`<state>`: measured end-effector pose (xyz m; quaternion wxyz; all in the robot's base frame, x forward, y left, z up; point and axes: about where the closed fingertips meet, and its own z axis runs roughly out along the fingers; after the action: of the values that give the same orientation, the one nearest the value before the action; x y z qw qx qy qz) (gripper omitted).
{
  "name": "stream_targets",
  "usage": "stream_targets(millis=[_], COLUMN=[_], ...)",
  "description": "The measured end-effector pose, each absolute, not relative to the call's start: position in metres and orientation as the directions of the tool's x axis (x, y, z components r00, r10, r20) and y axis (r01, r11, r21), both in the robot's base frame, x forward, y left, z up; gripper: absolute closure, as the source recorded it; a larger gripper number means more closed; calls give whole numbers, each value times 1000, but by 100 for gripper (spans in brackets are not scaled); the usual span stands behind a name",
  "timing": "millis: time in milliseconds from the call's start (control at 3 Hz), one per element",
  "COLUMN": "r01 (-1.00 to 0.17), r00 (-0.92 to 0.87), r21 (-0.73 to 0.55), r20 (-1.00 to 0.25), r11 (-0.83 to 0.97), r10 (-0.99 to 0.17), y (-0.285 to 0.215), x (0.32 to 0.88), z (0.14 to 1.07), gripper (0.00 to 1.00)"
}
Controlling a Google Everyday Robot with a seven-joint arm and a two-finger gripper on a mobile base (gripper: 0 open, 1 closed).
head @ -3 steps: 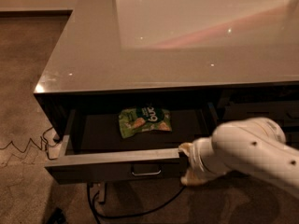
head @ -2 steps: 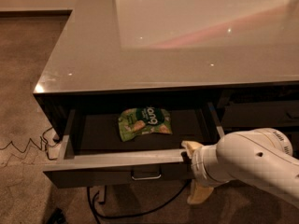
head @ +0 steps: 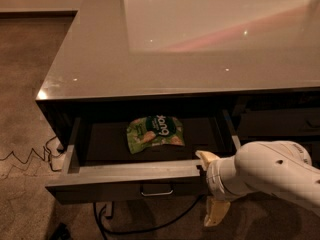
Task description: Open top drawer
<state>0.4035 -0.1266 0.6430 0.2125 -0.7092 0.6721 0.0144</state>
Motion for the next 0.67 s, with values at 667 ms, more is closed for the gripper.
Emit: stream_targets(millis=[667], r01=[-944], r00=[140], r21=[-329], r20=[-314], r11=[-31], r10=[-939], y=[-130], x=[420], z=[669], gripper=[0])
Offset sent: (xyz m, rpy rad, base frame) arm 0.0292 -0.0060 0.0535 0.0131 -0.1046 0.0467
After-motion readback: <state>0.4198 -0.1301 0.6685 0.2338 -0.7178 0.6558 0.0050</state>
